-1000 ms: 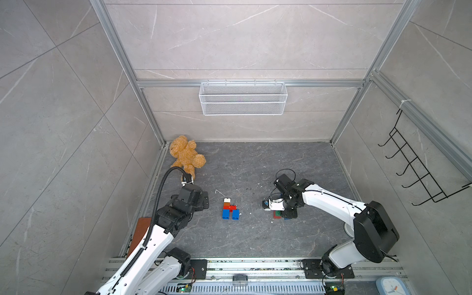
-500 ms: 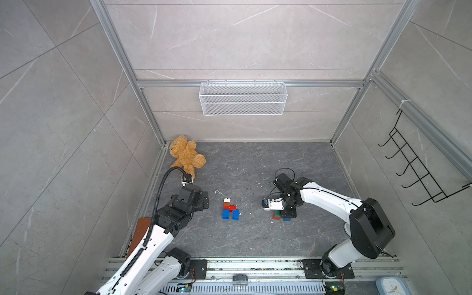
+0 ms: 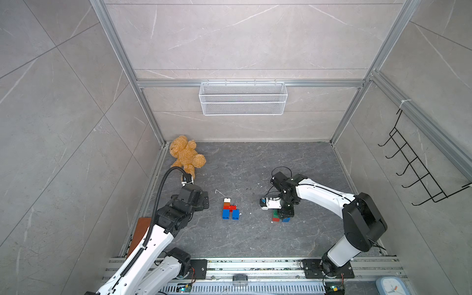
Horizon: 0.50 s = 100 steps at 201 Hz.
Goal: Assemble the letter h with lego
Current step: Assemble the lego brick with the lego brick.
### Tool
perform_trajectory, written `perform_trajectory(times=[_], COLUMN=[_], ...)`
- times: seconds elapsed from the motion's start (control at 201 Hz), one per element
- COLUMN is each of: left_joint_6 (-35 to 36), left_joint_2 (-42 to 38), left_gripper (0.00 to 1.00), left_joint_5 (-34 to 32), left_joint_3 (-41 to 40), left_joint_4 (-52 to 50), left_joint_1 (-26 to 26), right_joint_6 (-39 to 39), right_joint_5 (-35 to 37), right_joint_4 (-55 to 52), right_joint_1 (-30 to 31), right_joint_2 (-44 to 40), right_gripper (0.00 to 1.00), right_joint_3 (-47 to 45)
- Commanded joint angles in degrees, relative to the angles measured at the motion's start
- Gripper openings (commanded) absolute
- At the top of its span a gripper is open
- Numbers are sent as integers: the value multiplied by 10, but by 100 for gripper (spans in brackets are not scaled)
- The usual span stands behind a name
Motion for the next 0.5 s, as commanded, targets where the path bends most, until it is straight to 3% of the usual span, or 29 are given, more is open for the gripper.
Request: perform_trajectory(times=[0.0,0.294,0.494], left_joint_6=[1,1,2], left_joint_2=[-5,-9,-3], left_gripper=[100,100,100], left_joint_5=[-1,-1,4], left_joint_3=[19,18,19], left_joint_4=[-1,1,0], left_joint_1=[-1,-1,-1], right_joint_6=[13,31,43], right_joint_5=[55,64,5], right_joint_4=[38,97,119], right_joint_1=[6,10,7], right_joint_2=[30,-13,-19], right_gripper=[0,0,0], right_joint_3=[-39,-68,-92])
